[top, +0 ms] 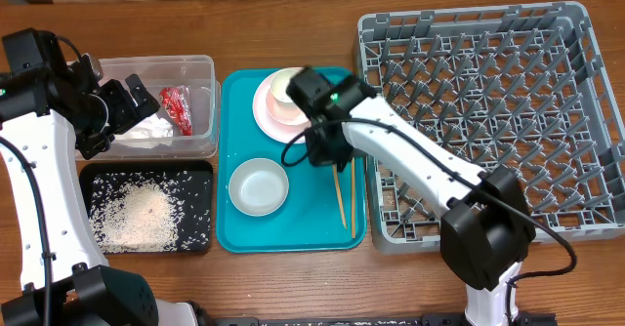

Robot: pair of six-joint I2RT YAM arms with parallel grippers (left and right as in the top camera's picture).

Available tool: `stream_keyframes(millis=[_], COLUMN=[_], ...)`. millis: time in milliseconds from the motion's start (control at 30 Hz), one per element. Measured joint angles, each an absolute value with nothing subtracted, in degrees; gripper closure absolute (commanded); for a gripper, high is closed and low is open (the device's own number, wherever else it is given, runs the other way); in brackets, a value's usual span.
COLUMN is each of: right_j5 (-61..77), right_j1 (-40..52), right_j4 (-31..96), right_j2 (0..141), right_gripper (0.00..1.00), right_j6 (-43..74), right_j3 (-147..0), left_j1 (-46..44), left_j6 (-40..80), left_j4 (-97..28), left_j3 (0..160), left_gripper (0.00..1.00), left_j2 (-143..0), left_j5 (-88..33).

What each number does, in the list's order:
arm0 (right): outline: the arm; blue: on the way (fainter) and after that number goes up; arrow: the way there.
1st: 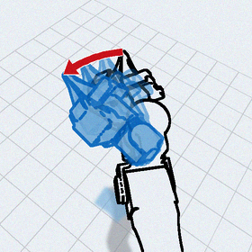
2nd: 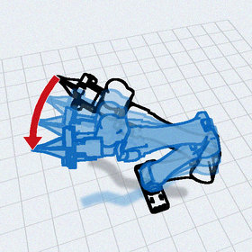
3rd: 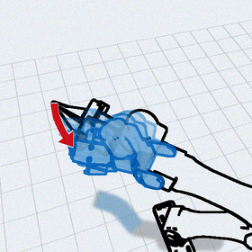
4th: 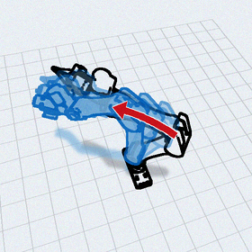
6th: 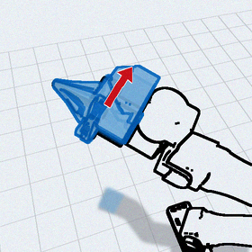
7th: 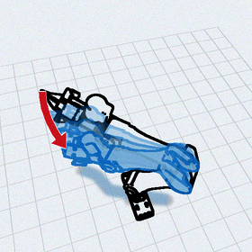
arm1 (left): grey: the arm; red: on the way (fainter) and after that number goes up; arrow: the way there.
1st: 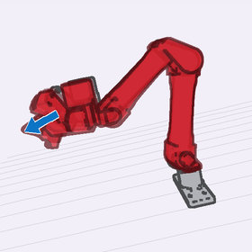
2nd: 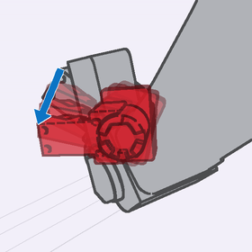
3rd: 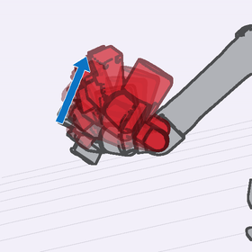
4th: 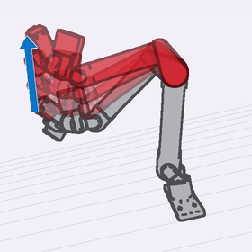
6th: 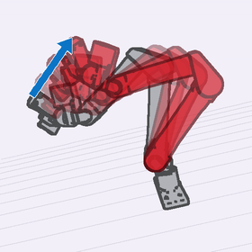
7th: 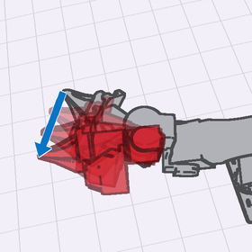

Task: Sort waste into correct bins and load items into the dishwasher
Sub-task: 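Lift the chopstick and carry it right over the grey dish rack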

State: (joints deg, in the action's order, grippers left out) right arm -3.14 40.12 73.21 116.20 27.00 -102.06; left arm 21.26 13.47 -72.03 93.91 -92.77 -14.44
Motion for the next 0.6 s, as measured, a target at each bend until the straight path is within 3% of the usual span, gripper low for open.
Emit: stream_keyframes(millis=[267, 600], right_j5=[-14.0, -18.81], right_j1=[38.79, 30.0], right_j4=[78.32, 79.4], right_j2=[116.2, 116.2], right_gripper=[0.96, 0.96], right_j6=[26.09, 20.32], right_j3=[-106.45, -106.45], left_j1=[21.26, 21.26], left_j6=[13.47, 13.47], left_j4=[-72.03, -72.03], left_j3=[93.91, 93.91], left_gripper=[0.0, 0.0], left_j2=[-92.77, -92.77], left_j5=[-14.44, -14.46])
